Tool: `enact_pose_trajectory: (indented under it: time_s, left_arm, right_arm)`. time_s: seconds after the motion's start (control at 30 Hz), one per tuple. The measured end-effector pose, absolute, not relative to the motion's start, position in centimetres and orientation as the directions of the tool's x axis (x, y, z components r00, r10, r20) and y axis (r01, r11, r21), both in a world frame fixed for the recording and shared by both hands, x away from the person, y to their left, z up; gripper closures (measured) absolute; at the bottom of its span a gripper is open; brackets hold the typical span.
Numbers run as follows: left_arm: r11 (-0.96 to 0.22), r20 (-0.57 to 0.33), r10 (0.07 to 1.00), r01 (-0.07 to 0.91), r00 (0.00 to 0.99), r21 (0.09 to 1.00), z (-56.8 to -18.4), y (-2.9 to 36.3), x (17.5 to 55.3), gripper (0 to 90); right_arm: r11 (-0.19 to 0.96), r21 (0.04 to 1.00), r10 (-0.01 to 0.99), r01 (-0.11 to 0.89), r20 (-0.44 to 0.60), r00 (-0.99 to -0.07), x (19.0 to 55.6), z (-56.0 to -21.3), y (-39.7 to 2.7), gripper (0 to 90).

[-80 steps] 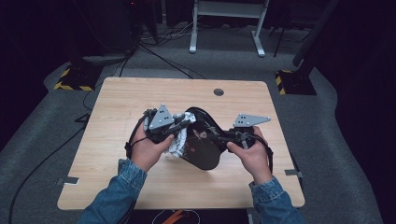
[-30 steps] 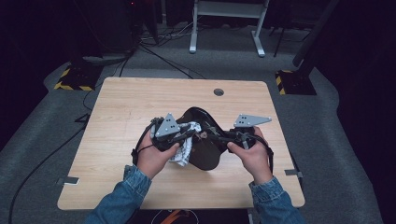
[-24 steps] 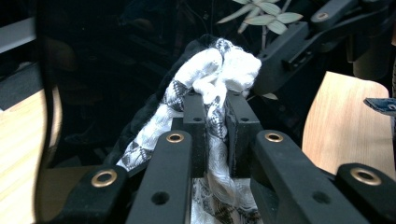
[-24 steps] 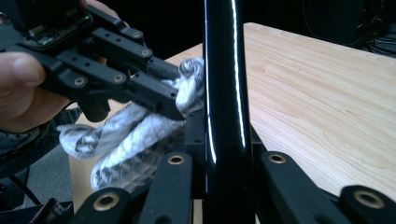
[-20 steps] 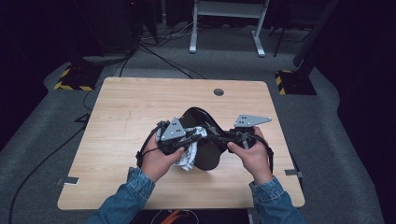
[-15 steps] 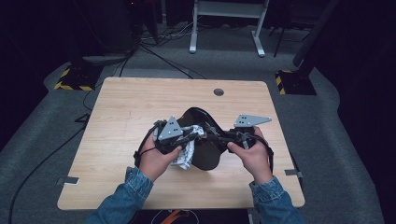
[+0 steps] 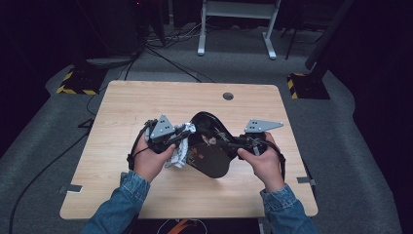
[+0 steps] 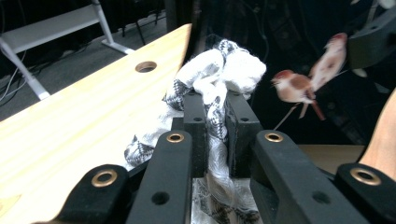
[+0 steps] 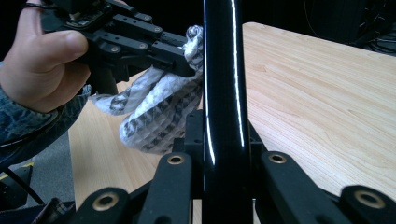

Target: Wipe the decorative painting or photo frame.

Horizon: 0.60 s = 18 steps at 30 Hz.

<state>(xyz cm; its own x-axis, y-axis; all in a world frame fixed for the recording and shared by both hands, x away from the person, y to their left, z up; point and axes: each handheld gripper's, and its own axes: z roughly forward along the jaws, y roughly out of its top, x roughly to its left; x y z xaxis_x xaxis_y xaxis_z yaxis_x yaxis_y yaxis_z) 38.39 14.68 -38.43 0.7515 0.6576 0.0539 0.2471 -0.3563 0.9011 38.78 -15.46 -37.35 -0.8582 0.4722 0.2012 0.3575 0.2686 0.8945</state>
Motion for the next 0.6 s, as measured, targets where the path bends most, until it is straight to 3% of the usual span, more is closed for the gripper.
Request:
enact_pose_trajectory:
  time_s: [0.37, 0.6]
  left_arm:
    - [-0.340, 0.015, 0.639, 0.265, 0.769, 0.902, -39.1, 13.6, 37.8, 80.8]
    - [-0.375, 0.017, 0.570, 0.241, 0.822, 0.895, -39.4, 10.8, 36.5, 80.7]
  right_arm:
    - [0.267, 0.895, 0.478, 0.359, 0.200, -0.855, 38.7, -37.4, -15.4, 80.5]
    - [0.268, 0.895, 0.478, 0.357, 0.198, -0.856, 38.7, -37.3, -15.4, 80.6]
